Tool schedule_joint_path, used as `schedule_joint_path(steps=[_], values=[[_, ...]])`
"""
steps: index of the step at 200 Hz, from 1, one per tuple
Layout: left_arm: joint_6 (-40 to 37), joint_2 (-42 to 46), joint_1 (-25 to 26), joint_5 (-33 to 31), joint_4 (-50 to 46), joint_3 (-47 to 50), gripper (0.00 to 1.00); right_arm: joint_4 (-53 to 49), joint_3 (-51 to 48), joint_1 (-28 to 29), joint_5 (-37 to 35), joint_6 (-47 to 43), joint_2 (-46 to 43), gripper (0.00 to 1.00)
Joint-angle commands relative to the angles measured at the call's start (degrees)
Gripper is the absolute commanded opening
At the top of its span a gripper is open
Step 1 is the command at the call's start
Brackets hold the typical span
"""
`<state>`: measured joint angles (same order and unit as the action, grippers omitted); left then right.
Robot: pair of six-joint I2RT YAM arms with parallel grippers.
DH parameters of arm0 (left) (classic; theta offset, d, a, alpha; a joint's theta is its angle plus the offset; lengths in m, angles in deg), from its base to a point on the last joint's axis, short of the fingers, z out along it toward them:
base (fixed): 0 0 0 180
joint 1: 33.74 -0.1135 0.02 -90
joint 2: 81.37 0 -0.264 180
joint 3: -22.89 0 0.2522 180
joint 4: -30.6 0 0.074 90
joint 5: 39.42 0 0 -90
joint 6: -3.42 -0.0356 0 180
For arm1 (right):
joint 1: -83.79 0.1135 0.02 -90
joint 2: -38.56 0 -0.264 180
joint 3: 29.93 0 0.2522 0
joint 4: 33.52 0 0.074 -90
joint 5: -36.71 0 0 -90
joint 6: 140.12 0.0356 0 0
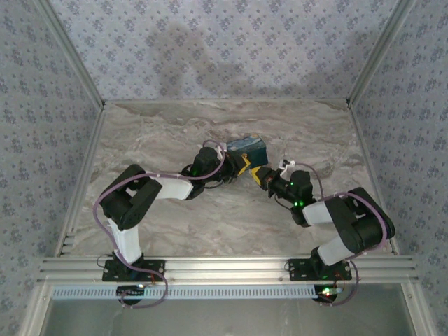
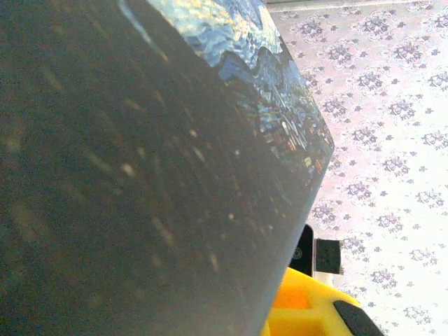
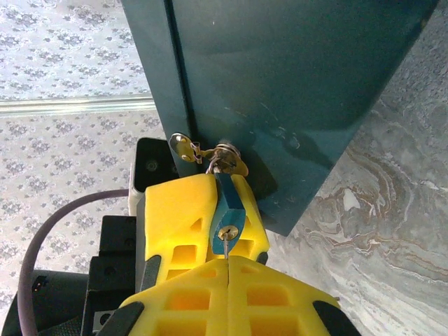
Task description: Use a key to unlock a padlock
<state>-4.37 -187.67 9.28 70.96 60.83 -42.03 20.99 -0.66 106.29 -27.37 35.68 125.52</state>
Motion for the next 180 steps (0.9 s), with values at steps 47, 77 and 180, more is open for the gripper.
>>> schedule_joint_path(steps=[47, 77, 180], values=[[1.1, -0.2, 0.9, 3.6, 7.2, -0.1, 0.01, 3.6, -2.3, 0.3, -6.4, 3.7, 0.8, 0.0], [1.3, -0.2, 0.9, 3.6, 7.5, 0.2, 0.01, 4.2, -3.0, -0.2, -6.5, 4.0, 0.8, 0.0], [1.8, -0.4, 1.1, 3.5, 8.7, 0.0, 0.01, 7.0, -3.4, 0.9, -8.5, 8.8, 3.0, 0.0]])
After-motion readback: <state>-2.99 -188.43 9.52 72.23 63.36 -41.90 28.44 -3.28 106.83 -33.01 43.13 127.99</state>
